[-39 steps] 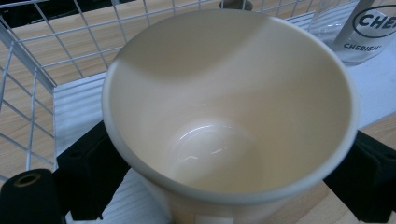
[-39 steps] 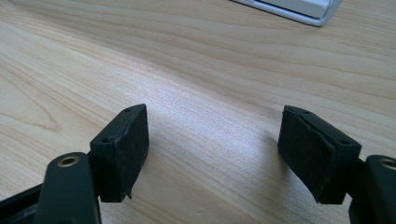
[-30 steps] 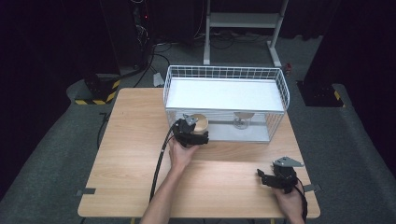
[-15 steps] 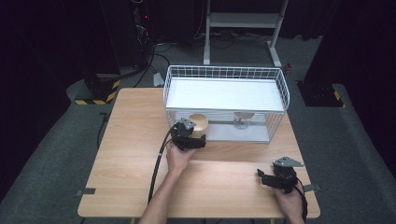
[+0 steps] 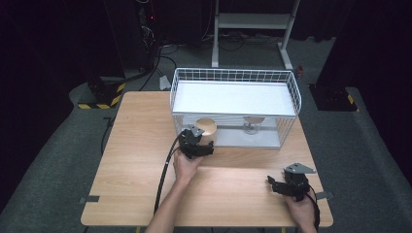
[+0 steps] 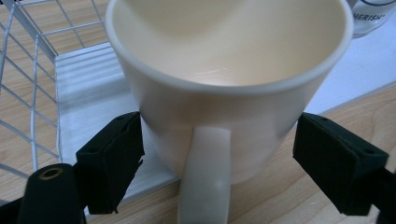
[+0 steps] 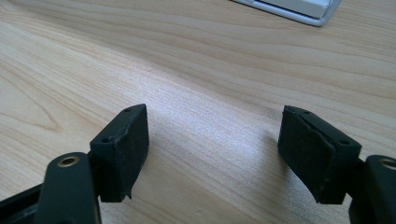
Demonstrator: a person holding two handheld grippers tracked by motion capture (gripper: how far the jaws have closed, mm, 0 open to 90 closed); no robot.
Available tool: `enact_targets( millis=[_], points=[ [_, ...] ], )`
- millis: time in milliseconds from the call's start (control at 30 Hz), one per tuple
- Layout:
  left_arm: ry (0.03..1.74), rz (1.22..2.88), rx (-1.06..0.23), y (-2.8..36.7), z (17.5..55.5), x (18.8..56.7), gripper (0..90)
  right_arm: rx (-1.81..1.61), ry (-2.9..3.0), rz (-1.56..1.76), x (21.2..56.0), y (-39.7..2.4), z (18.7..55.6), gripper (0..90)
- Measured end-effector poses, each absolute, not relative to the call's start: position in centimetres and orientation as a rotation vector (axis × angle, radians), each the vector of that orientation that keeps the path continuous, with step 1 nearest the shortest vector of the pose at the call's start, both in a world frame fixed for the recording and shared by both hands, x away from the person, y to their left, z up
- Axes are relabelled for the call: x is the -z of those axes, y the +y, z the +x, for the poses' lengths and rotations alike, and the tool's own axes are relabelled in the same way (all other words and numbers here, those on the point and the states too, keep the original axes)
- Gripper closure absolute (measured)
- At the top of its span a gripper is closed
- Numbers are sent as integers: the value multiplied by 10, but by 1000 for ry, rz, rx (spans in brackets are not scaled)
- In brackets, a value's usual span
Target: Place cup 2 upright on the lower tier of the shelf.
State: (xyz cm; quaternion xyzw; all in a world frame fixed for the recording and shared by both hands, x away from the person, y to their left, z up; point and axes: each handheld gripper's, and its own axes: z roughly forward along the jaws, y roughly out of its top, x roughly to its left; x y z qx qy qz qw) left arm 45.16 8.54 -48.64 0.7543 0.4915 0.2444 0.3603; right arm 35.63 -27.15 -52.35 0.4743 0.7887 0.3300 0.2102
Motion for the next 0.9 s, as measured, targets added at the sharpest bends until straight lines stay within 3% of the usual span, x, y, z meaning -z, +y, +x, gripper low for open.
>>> enact_targets(
  millis=[900],
  points=[
    [1364,1932,-658,81,475,494,362,-918,2192,1323,523,-271,356,249]
  ],
)
